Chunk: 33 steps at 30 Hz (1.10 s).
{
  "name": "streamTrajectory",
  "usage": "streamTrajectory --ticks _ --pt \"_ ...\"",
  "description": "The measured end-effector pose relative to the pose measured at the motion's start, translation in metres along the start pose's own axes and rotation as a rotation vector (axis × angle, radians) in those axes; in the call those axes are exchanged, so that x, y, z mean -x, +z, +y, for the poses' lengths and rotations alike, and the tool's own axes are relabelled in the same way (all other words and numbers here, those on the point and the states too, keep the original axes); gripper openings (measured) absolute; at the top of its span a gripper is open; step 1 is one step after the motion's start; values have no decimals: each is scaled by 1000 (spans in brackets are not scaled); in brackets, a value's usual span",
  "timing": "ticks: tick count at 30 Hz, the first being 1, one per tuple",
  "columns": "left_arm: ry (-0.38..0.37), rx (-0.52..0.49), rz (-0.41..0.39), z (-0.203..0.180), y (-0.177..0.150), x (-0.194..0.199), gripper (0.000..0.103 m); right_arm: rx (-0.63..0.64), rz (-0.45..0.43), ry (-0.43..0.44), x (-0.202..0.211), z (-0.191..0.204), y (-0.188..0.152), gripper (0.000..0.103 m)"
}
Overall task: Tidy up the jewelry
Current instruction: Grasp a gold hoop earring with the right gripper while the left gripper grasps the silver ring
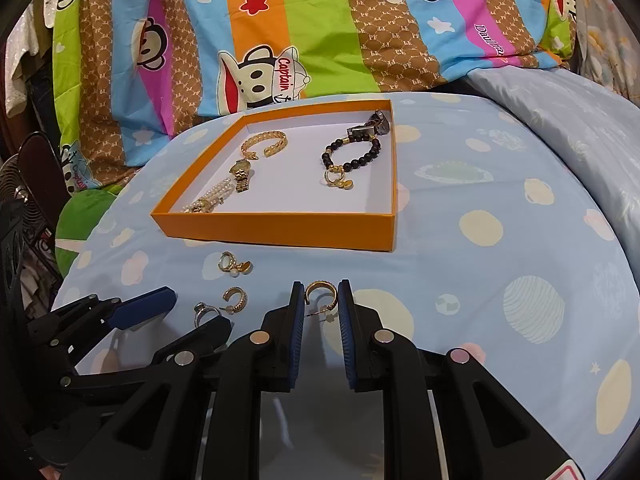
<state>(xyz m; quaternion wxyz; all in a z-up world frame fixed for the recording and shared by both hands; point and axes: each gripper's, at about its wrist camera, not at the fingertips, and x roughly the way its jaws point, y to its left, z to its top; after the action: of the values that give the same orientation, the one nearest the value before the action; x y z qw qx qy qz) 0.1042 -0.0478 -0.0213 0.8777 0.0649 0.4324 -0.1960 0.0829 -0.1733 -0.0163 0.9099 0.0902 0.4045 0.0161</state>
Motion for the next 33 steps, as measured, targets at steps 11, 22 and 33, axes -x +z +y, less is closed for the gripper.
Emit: streamTrajectory --ticks 11,22,33 --pt "-13 16 -12 6 -2 3 25 0 0 1 0 0 0 16" --pt "-61 21 -18 7 -3 7 19 3 -1 12 3 2 2 16" --pt "-56 32 -38 15 -6 17 19 -1 -17 32 6 2 2 16"
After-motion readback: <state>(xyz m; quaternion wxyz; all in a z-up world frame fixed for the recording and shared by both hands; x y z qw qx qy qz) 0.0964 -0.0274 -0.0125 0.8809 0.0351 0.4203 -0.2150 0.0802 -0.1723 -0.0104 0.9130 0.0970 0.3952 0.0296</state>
